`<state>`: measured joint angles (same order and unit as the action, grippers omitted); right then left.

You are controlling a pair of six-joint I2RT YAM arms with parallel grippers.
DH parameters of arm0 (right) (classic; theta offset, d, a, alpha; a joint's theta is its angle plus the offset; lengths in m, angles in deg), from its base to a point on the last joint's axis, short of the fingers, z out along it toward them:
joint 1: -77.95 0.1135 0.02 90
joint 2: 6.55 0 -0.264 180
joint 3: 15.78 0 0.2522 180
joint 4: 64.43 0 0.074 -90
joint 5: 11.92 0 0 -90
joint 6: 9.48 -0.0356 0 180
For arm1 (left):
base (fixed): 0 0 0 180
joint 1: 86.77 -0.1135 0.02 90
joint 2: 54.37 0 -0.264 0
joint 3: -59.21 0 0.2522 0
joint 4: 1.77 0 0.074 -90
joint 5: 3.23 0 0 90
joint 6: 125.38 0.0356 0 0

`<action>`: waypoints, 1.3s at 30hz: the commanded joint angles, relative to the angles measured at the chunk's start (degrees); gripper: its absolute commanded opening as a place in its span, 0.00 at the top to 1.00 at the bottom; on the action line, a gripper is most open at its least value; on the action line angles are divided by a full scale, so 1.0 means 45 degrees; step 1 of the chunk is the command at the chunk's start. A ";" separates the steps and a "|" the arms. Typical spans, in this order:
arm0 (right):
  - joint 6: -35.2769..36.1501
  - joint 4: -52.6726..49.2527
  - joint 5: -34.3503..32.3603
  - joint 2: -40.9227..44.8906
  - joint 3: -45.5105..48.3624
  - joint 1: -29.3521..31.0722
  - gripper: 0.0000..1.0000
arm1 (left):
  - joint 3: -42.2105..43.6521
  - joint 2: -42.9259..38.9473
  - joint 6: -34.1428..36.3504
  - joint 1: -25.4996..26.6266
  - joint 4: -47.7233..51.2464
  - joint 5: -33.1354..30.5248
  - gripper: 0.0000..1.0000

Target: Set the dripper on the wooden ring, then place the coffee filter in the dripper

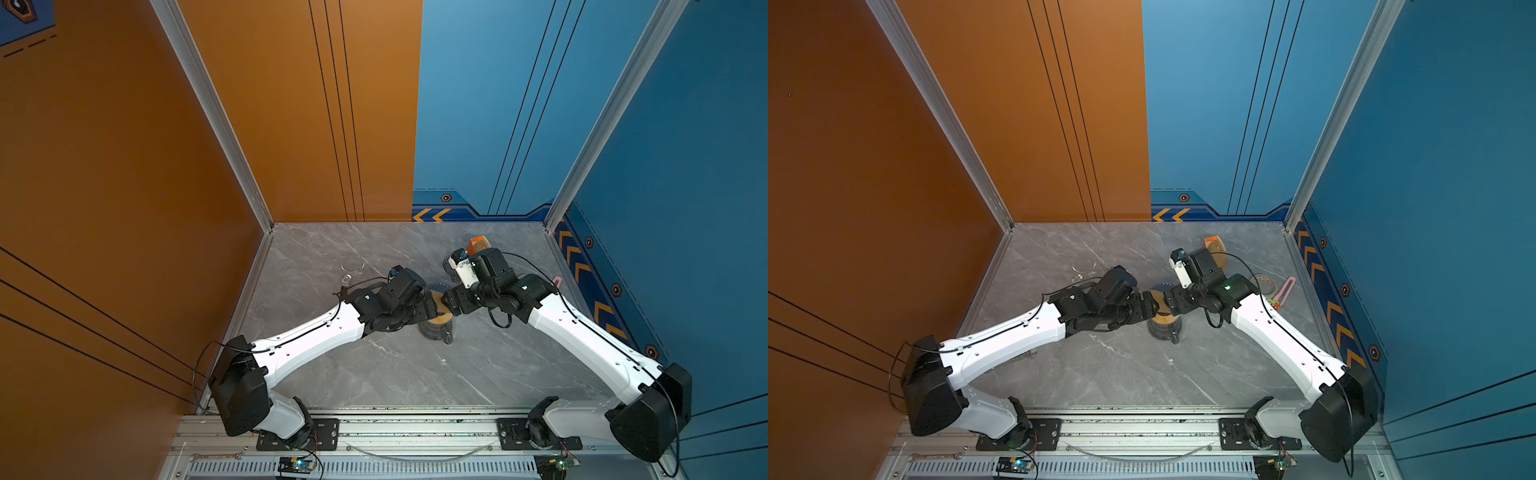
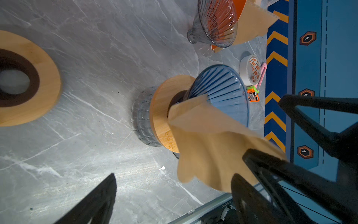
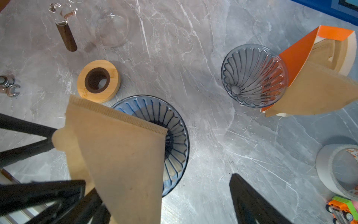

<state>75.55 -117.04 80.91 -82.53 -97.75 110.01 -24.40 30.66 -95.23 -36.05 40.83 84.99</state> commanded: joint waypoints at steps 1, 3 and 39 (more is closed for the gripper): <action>-0.0737 0.0669 -0.0033 -0.0219 -0.0329 -0.0360 0.10 | -0.0439 0.0165 0.0202 -0.0261 -0.0081 0.0405 0.07; -0.1164 0.0742 -0.0027 -0.0297 -0.0252 -0.0537 0.11 | -0.0467 0.0190 0.0335 -0.0548 -0.0081 0.0646 0.07; -0.2589 0.0526 0.0910 -0.0342 0.0995 -0.0951 0.11 | -0.4320 0.3243 0.3928 -0.2443 0.2966 0.2607 0.09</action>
<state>66.22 -113.58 83.97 -84.46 -94.32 106.01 -41.12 43.71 -80.55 -46.65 50.69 95.70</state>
